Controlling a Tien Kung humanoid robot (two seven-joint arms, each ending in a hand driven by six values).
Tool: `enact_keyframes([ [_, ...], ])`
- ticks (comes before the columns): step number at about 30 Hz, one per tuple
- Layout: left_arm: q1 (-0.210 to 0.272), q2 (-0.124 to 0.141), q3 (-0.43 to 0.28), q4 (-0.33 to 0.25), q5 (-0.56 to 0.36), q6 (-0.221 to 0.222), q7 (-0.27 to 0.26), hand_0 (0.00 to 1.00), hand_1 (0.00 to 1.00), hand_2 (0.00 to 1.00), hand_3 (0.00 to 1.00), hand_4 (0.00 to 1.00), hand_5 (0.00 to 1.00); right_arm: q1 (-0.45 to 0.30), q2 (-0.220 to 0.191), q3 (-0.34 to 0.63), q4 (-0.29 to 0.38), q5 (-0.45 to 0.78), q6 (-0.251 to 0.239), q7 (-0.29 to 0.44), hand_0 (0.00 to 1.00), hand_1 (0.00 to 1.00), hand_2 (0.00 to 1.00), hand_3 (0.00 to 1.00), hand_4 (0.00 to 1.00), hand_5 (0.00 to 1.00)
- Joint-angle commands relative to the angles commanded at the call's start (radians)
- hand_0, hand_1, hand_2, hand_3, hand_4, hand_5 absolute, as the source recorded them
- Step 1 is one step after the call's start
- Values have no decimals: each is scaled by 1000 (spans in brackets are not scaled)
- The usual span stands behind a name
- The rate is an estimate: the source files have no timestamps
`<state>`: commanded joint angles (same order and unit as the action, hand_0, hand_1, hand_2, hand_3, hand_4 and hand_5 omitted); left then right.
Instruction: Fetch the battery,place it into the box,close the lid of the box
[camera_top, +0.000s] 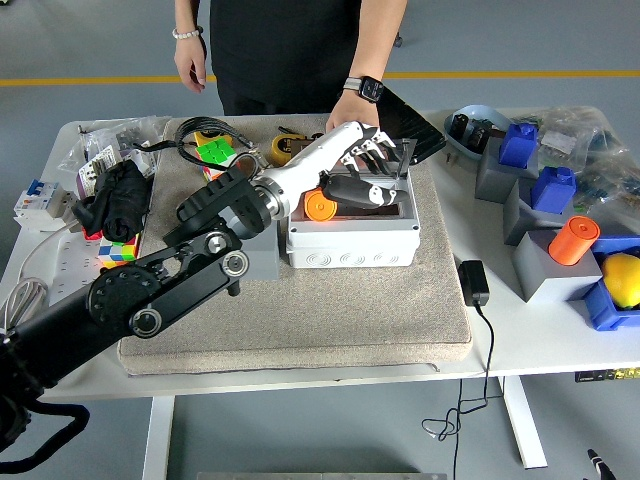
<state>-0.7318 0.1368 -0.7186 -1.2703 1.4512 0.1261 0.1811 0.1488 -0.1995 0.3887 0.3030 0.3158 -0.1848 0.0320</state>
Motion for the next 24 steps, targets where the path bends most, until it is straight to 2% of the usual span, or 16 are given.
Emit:
enact_keyframes([
  [2,28,27,-21,-20,13,2,0,433,586,591,580,839,105,0,1,3,0,-1,1,0,727,665,654,593,998,618],
  [3,45,42,-34,-30,20,4,1,488,616,613,591,827,76,0,1,5,0,-3,1,0,727,666,653,593,998,619],
  [6,83,78,-58,-48,26,6,2,488,616,613,591,827,76,0,1,5,0,-6,2,-1,727,666,653,593,998,619],
  [11,114,108,-70,-62,40,7,10,486,611,612,591,831,64,0,2,2,-1,-6,3,-2,727,666,654,593,998,618],
  [17,132,125,-49,-58,61,-11,43,494,614,613,588,840,51,3,2,4,1,-12,2,0,727,666,654,591,998,618],
  [24,125,121,-23,-50,59,-23,53,499,610,613,586,844,46,2,2,7,2,-15,2,0,727,666,654,592,998,618],
])
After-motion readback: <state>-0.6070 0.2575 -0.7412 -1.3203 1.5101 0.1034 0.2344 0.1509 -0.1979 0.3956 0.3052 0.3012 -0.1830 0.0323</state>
